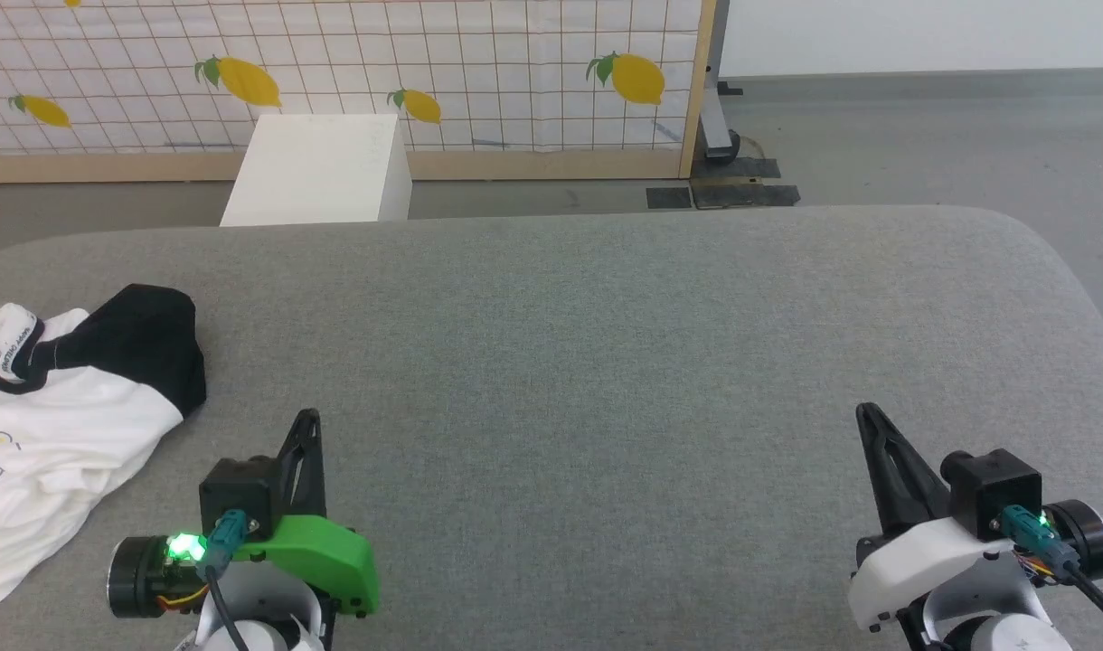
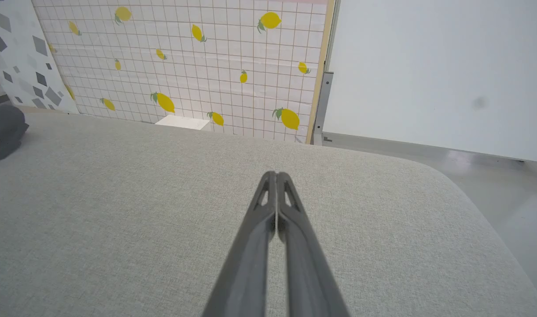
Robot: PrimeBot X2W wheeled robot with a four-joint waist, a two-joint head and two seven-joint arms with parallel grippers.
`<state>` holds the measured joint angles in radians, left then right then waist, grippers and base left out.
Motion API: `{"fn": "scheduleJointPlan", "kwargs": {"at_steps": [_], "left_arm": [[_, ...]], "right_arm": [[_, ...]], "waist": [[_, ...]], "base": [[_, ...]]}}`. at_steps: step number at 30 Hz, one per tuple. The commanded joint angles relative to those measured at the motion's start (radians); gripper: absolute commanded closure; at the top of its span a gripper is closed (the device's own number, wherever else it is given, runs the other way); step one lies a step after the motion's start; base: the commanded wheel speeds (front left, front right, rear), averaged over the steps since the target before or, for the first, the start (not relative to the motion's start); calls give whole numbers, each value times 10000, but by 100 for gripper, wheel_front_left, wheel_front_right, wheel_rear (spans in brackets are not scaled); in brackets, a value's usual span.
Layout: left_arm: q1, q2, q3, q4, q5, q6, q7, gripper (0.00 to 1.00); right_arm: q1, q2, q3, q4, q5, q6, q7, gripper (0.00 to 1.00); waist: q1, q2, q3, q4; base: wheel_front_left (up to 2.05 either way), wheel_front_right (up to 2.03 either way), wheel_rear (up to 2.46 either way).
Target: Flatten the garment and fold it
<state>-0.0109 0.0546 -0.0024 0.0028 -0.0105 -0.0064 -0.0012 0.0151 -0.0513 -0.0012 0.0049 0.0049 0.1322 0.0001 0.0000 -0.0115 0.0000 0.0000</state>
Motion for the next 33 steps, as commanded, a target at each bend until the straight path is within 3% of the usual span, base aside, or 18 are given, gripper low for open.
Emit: {"fn": "scheduleJointPlan", "kwargs": {"at_steps": [1, 15, 16, 33], "left_arm": [[109, -43, 24, -28, 105, 64, 12, 100], [109, -43, 24, -28, 105, 64, 12, 100], [0, 0, 2, 0, 0, 0, 0, 0], [-101, 18, -230, 226, -159, 217, -276, 0]], "right_arm": [[-151, 11, 12, -49, -49, -15, -1, 100], [-151, 11, 12, -49, -49, -15, -1, 100], [0, 0, -2, 0, -2, 0, 0, 0], [0, 1, -71, 85, 92, 0, -225, 0]], "waist": [[0, 115, 0, 0], [0, 115, 0, 0], [0, 0, 0, 0], [0, 13, -40, 228]], "base": [[0, 0, 0], [0, 0, 0], [0, 0, 0], [0, 0, 0]]}}
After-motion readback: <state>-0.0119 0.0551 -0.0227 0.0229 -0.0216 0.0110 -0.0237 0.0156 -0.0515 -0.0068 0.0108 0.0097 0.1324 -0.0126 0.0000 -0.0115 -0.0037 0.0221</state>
